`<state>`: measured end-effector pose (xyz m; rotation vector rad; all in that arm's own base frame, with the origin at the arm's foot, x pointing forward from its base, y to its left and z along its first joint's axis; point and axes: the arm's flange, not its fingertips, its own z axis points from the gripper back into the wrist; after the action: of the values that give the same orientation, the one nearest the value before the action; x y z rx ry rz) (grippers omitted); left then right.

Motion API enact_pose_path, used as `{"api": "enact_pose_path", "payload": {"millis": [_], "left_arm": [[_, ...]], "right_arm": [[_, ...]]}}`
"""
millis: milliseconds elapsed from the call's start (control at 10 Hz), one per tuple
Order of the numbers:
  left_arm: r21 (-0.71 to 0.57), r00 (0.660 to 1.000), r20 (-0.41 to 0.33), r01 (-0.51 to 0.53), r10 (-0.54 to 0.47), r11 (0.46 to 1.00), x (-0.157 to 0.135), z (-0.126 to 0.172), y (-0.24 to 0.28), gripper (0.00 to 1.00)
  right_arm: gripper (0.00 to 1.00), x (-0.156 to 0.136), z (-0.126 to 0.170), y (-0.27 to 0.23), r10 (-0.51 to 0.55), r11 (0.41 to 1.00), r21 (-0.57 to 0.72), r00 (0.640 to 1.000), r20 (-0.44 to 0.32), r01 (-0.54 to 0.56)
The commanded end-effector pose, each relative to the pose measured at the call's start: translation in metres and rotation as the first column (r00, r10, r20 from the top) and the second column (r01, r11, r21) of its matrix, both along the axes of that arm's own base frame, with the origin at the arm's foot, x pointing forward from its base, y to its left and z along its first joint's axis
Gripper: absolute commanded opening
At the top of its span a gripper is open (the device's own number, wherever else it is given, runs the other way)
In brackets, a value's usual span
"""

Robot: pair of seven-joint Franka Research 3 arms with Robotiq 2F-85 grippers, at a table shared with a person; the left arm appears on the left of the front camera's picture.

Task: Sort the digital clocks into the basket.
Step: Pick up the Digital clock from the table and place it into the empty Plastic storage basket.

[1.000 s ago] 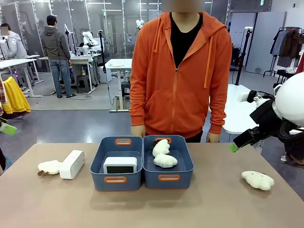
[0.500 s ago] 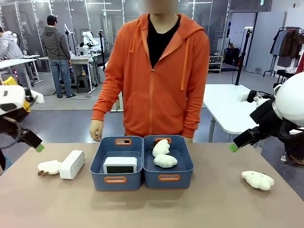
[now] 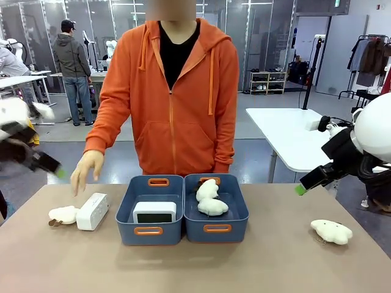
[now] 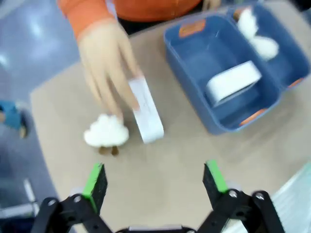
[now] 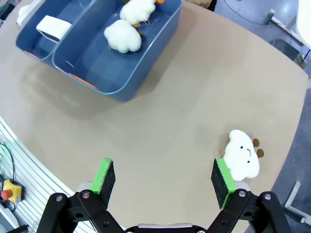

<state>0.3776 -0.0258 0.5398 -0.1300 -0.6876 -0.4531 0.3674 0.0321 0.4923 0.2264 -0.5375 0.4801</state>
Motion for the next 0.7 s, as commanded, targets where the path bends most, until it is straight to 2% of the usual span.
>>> {"api": "enact_pose_path", "payload": {"millis": [0, 100, 300, 600], "left_arm": [[-0.149, 0.988, 0.095, 0.137, -0.124, 0.979, -0.059, 0.033, 0.063, 1.0], [-0.187, 0.987, 0.115, 0.13, -0.109, 0.974, -0.075, 0.039, 0.086, 1.0], [-0.264, 0.976, 0.207, 0.126, -0.072, 0.956, -0.097, 0.045, 0.115, 1.0], [-0.272, 0.979, 0.201, 0.095, -0.04, 0.958, -0.103, 0.04, 0.127, 1.0]], "right_arm": [[1.0, -0.001, -0.001, 0.001, -0.011, 1.0, 0.002, 1.0, 0.002, 0.011], [1.0, -0.001, -0.001, 0.001, -0.011, 1.0, 0.002, 1.0, 0.002, 0.011], [1.0, -0.001, -0.001, 0.001, -0.011, 1.0, 0.002, 1.0, 0.002, 0.011], [1.0, -0.001, -0.001, 0.001, -0.011, 1.0, 0.002, 1.0, 0.002, 0.011]]}}
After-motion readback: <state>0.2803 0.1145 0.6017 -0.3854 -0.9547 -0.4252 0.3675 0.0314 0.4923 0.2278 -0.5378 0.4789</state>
